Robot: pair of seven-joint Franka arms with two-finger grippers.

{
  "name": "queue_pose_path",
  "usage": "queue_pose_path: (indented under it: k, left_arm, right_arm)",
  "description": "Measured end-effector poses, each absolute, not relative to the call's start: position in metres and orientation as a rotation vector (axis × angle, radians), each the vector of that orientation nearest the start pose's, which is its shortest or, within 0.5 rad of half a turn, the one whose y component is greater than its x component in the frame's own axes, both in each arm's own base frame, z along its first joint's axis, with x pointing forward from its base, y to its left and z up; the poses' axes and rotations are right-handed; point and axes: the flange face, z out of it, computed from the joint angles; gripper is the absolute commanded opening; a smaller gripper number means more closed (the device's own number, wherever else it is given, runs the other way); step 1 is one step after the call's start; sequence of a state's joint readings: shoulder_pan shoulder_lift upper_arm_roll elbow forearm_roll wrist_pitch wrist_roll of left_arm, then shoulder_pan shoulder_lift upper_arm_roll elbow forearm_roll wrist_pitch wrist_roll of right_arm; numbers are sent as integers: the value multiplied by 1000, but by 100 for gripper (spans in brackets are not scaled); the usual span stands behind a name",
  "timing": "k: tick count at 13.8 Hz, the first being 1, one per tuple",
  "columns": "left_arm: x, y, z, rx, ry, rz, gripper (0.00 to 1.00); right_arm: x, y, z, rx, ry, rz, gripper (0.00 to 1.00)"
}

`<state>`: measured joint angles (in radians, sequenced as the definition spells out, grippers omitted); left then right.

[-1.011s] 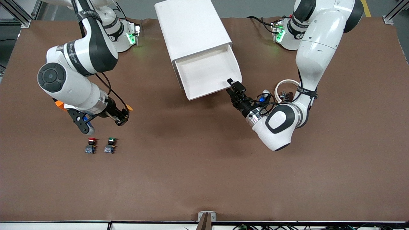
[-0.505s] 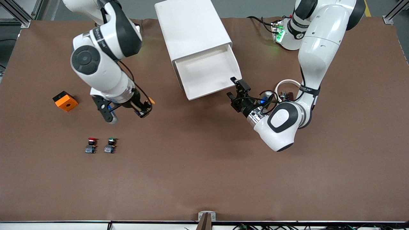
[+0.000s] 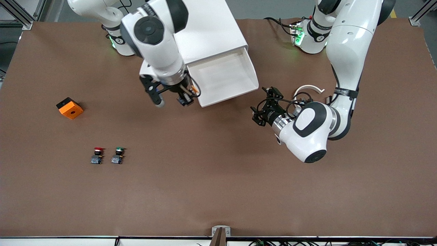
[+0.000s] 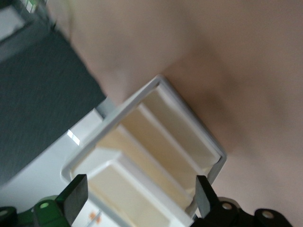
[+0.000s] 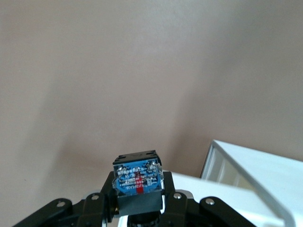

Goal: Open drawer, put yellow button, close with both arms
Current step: 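Carry the yellow button over the open drawer while the left gripper withdraws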

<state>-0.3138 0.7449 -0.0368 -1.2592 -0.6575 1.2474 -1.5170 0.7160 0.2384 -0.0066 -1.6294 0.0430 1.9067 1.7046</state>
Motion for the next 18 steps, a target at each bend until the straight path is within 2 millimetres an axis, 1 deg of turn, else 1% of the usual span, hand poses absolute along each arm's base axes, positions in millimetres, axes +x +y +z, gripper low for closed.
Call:
queue_pose_path:
  k: [2, 4, 6, 8, 10, 12, 14, 16, 18]
  left_arm:
    - [604, -282, 315, -2285, -1439, 1332, 100]
    - [613, -274, 321, -2413, -1402, 1204, 100]
    - [625, -269, 330, -2551, -1373, 1065, 100]
    - [638, -265, 341, -2695, -1339, 919, 100]
    - [650, -261, 347, -2820, -1263, 783, 100]
    - [657, -259, 352, -2914, -1174, 670, 100]
    - [662, -261, 363, -2971, -1139, 588, 100]
    - [661, -264, 368, -2992, -1123, 565, 100]
    - [665, -267, 370, -3018, -1130, 524, 100]
  right_arm:
    - [455, 448, 482, -2729, 1478, -3, 0]
    - [430, 475, 474, -2765, 1447, -50, 0]
    - [415, 496, 464, -2773, 1435, -66, 0]
    - [414, 510, 455, -2750, 1477, -67, 0]
    - [419, 521, 444, -2727, 1527, -67, 0]
    - [418, 536, 431, -2726, 1541, -66, 0]
    - [413, 550, 419, -2739, 1533, -66, 0]
    - [408, 561, 416, -2743, 1512, -69, 0]
    - [400, 570, 419, -2746, 1485, -71, 0]
